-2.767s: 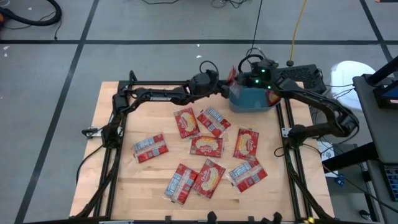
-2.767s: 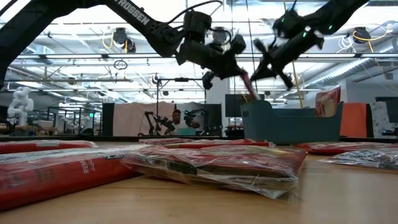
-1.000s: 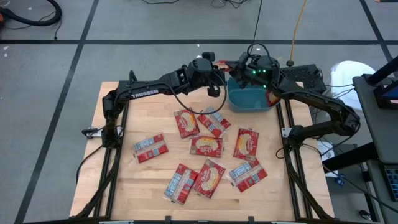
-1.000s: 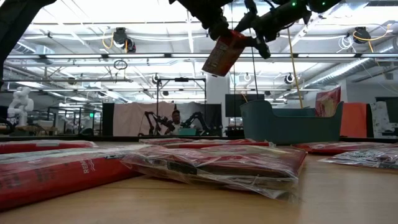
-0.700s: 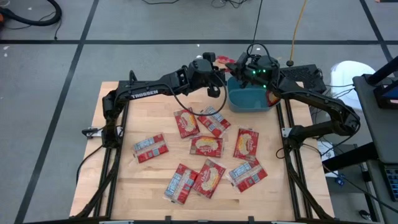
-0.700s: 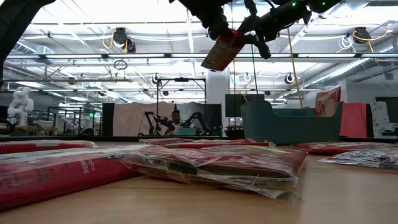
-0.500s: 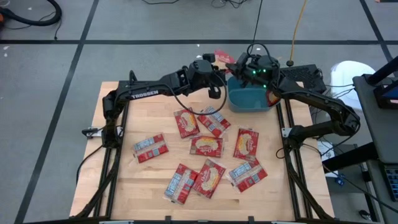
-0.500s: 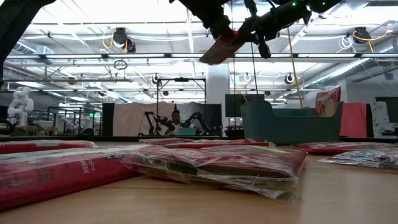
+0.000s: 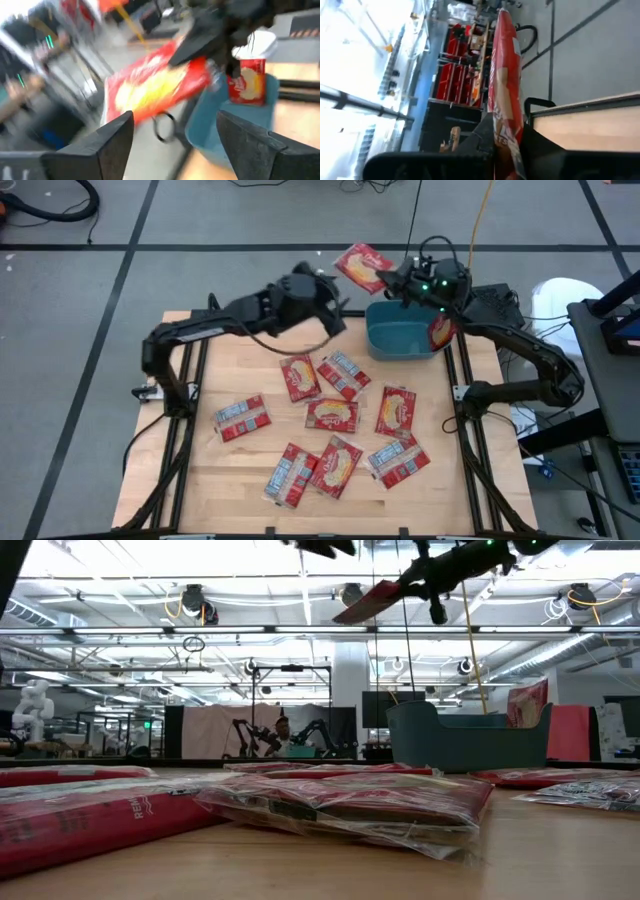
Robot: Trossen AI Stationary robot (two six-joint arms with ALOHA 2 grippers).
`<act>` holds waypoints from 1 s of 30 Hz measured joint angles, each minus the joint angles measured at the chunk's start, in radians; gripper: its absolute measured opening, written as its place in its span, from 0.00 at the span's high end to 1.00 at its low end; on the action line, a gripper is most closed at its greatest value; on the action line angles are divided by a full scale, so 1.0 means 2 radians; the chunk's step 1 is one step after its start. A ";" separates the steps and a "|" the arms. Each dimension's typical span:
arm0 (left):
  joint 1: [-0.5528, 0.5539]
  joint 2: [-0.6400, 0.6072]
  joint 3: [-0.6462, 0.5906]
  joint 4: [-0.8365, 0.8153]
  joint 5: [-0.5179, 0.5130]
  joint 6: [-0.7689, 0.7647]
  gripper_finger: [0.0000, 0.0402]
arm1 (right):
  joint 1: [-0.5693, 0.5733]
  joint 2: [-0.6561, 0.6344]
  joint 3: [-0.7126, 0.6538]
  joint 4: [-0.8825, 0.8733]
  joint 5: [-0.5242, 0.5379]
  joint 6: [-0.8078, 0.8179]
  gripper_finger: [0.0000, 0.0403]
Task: Sort popcorn bags into baskets
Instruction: Adjust the popcorn bag into the blue bin
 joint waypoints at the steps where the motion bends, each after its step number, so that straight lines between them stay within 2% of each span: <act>1: 0.002 -0.010 0.000 -0.020 0.002 -0.038 0.28 | -0.006 -0.003 0.004 -0.011 -0.014 -0.006 0.98; 3: 0.010 -0.027 0.000 -0.071 0.022 -0.097 0.28 | -0.016 -0.007 0.023 -0.049 -0.047 -0.024 0.98; 6: 0.020 -0.045 0.000 -0.132 0.045 -0.142 0.31 | -0.026 -0.008 0.076 -0.144 -0.092 -0.064 0.98; 10: 0.025 -0.055 0.000 -0.192 0.046 -0.147 0.38 | -0.036 0.009 0.172 -0.303 -0.126 -0.149 0.98; 14: 0.026 -0.057 0.000 -0.220 0.035 -0.143 0.45 | -0.056 0.038 0.262 -0.461 -0.138 -0.232 0.98; 19: 0.026 -0.056 0.000 -0.232 0.033 -0.153 0.53 | -0.078 0.085 0.359 -0.643 -0.115 -0.342 0.98; 25: 0.026 -0.054 0.000 -0.225 0.045 -0.176 0.59 | -0.100 0.147 0.434 -0.798 -0.053 -0.462 0.98; 28: 0.026 -0.054 0.000 -0.225 0.049 -0.182 0.61 | -0.110 0.172 0.436 -0.821 -0.017 -0.513 0.98; 30: 0.026 -0.054 0.000 -0.225 0.061 -0.181 0.62 | -0.116 0.181 0.427 -0.815 -0.014 -0.521 0.98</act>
